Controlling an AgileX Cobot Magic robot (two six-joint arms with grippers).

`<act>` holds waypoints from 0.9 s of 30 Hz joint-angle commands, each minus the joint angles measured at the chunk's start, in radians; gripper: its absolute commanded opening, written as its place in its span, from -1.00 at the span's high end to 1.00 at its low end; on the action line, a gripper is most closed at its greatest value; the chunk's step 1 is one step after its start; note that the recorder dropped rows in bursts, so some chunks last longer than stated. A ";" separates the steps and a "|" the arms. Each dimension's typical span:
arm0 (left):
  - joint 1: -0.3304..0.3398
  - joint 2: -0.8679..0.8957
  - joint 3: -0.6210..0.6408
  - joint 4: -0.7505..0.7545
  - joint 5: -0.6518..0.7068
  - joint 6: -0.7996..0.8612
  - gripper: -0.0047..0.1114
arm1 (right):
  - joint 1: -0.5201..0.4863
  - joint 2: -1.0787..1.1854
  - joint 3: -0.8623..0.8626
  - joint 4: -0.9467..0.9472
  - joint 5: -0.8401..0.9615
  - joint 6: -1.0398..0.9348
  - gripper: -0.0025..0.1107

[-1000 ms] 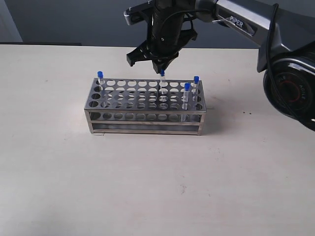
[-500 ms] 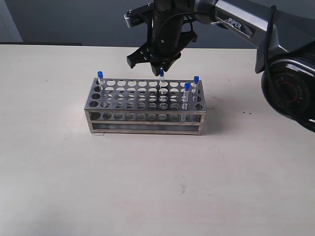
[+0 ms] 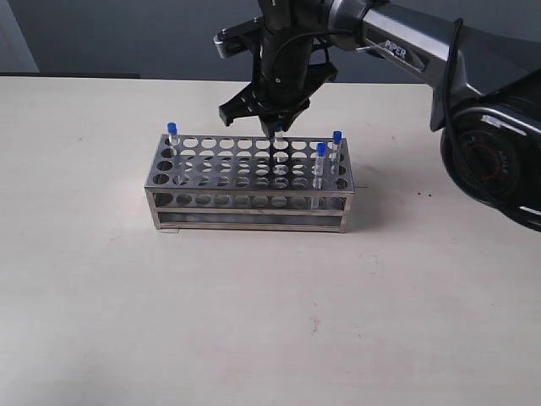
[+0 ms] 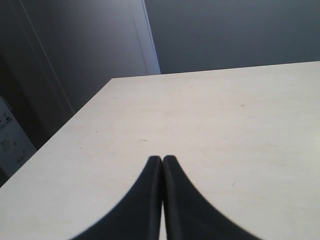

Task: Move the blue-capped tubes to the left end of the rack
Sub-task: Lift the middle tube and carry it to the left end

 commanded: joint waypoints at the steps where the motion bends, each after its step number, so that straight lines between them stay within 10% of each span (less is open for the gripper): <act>1: -0.003 0.003 0.003 -0.001 -0.012 -0.006 0.91 | -0.004 0.002 -0.001 -0.026 -0.001 0.001 0.89; 27: -0.003 0.003 0.003 -0.003 -0.012 -0.006 0.91 | 0.117 -0.214 -0.004 0.115 -0.063 -0.151 0.97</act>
